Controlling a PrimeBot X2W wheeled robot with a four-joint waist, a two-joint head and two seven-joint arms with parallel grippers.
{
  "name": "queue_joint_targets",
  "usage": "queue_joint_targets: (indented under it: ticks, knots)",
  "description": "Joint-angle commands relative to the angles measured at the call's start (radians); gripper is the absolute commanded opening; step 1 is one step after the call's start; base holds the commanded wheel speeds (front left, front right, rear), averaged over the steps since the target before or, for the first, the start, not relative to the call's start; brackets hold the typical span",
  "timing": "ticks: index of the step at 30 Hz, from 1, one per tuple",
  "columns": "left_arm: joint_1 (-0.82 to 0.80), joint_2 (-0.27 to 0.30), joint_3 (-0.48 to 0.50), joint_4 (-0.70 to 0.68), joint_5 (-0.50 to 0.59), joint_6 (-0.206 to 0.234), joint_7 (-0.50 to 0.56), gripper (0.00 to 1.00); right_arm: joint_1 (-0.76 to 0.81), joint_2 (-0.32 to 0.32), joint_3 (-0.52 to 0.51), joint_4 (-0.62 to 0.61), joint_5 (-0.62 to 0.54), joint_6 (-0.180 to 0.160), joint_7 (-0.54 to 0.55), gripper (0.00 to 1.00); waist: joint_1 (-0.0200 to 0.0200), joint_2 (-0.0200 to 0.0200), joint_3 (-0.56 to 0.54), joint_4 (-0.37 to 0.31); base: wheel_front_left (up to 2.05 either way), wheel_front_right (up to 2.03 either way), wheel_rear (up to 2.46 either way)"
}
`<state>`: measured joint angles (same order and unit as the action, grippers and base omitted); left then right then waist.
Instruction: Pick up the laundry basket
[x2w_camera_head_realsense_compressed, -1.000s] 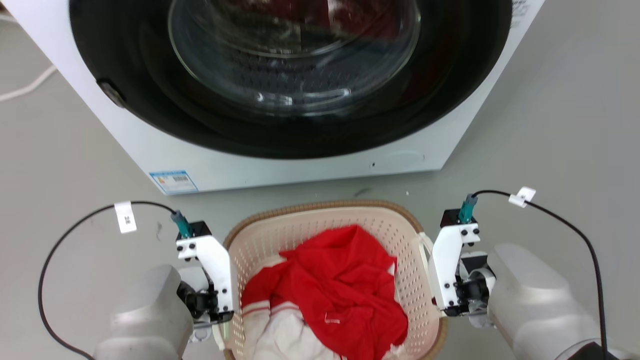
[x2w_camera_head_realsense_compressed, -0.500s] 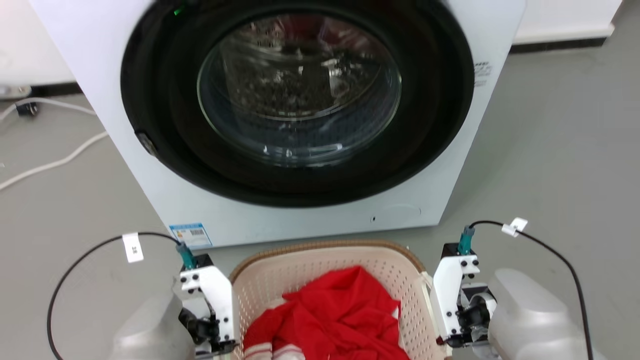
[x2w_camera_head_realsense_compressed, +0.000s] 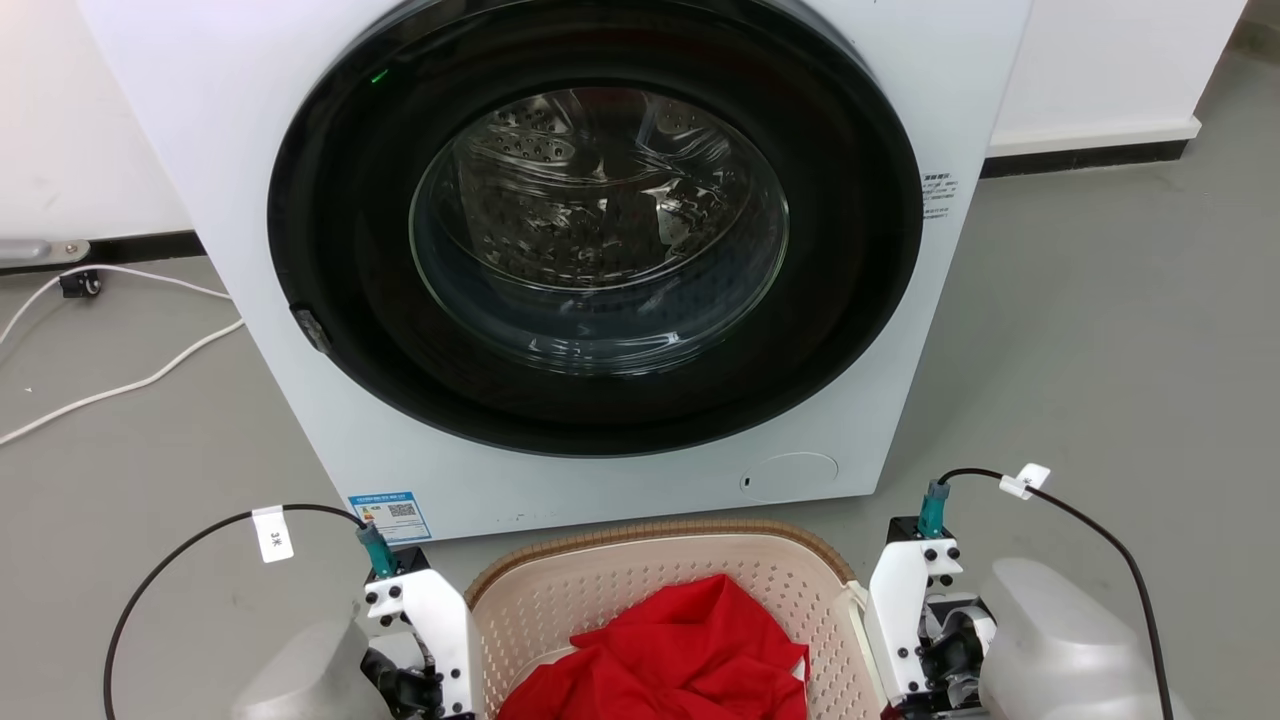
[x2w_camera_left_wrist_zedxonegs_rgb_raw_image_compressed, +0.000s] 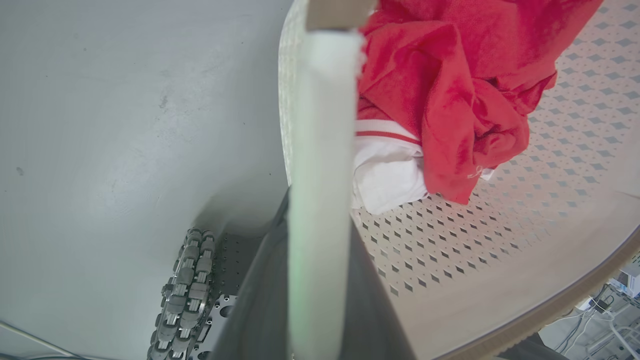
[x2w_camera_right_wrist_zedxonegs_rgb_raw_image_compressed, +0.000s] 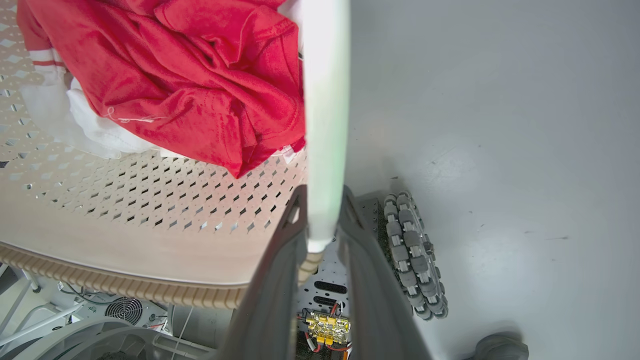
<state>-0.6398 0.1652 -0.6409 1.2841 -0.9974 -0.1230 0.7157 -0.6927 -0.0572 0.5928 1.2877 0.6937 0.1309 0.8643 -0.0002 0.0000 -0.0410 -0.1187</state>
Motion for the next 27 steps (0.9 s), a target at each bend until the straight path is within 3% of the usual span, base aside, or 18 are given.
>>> queue_joint_targets:
  ticks: [1, 27]
  knots:
    - [-0.005, 0.0, 0.003, -0.003, -0.007, -0.003, 0.0, 0.0, 0.004, -0.001, -0.003, 0.001, -0.015, 0.0, 0.009, 0.0, 0.0002, 0.0, -0.003, 0.001, 0.0, 0.0, 0.0]
    - [0.005, -0.012, 0.006, 0.0, -0.029, 0.001, -0.002, 0.0, 0.01, 0.007, -0.068, 0.0, -0.084, 0.0, 0.044, 0.0, 0.0002, 0.0, -0.013, 0.004, 0.0, 0.0, 0.0]
